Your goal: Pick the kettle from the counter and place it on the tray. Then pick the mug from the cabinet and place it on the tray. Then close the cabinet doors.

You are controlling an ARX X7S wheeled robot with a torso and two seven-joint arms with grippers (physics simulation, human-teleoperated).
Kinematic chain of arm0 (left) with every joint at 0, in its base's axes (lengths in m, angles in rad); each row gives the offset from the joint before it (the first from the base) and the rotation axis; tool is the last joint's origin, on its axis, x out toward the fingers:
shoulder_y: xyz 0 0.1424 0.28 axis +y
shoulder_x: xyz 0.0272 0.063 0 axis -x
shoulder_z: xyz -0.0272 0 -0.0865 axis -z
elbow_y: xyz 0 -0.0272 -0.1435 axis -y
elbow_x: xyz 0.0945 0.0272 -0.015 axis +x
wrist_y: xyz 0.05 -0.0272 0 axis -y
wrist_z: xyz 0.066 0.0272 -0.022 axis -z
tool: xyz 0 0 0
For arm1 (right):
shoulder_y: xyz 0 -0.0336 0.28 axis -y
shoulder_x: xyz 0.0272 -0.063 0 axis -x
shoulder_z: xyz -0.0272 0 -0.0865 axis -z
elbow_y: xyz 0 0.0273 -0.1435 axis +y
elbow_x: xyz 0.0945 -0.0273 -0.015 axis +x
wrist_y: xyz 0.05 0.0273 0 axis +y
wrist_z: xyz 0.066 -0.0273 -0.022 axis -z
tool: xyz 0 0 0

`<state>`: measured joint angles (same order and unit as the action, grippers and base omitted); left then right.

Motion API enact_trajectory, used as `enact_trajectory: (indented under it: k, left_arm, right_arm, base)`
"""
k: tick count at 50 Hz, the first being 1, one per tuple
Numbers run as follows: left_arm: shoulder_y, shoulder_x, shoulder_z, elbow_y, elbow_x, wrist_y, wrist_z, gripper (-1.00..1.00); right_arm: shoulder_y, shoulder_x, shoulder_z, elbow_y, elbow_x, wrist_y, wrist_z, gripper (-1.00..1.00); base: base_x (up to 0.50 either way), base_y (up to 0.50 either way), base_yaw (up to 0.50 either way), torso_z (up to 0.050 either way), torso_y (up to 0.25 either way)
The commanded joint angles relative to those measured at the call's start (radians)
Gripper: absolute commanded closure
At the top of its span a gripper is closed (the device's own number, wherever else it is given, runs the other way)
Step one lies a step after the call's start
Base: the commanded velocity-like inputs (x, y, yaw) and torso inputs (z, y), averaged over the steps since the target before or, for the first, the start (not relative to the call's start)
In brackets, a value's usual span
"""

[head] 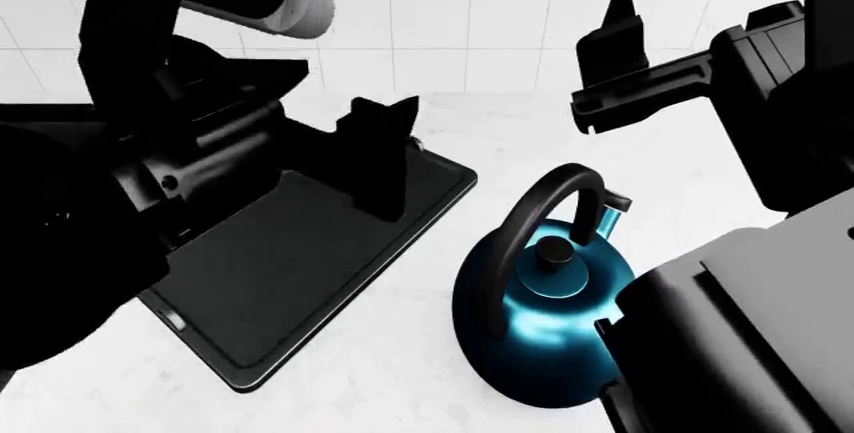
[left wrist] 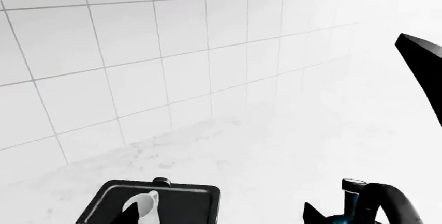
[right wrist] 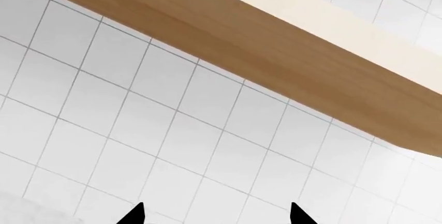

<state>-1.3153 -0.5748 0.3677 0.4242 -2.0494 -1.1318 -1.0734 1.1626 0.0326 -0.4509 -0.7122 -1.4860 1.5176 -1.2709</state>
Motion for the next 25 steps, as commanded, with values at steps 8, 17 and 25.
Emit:
enact_trajectory:
  k: [8, 17, 25]
  left_arm:
    - [-0.087, 0.102, 0.154, 0.042, -0.223, 0.072, -0.176, -1.0]
    - [-0.106, 0.147, 0.194, 0.047, -0.232, 0.091, -0.19, -1.0]
    - [-0.121, 0.18, 0.207, 0.034, -0.218, 0.107, -0.187, -1.0]
  right_arm:
    - [-0.018, 0.004, 0.006, -0.013, 0.005, -0.004, 0.008, -1.0]
    - [-0.022, 0.006, 0.012, -0.017, 0.011, -0.008, 0.013, -1.0]
    - [-0.026, 0.007, 0.01, -0.02, -0.001, -0.01, 0.004, -1.0]
  base:
    - [0.0, 0.0, 0.0, 0.0, 0.0]
    - [0.0, 0.0, 0.0, 0.0, 0.0]
    - [0.0, 0.0, 0.0, 0.0, 0.0]
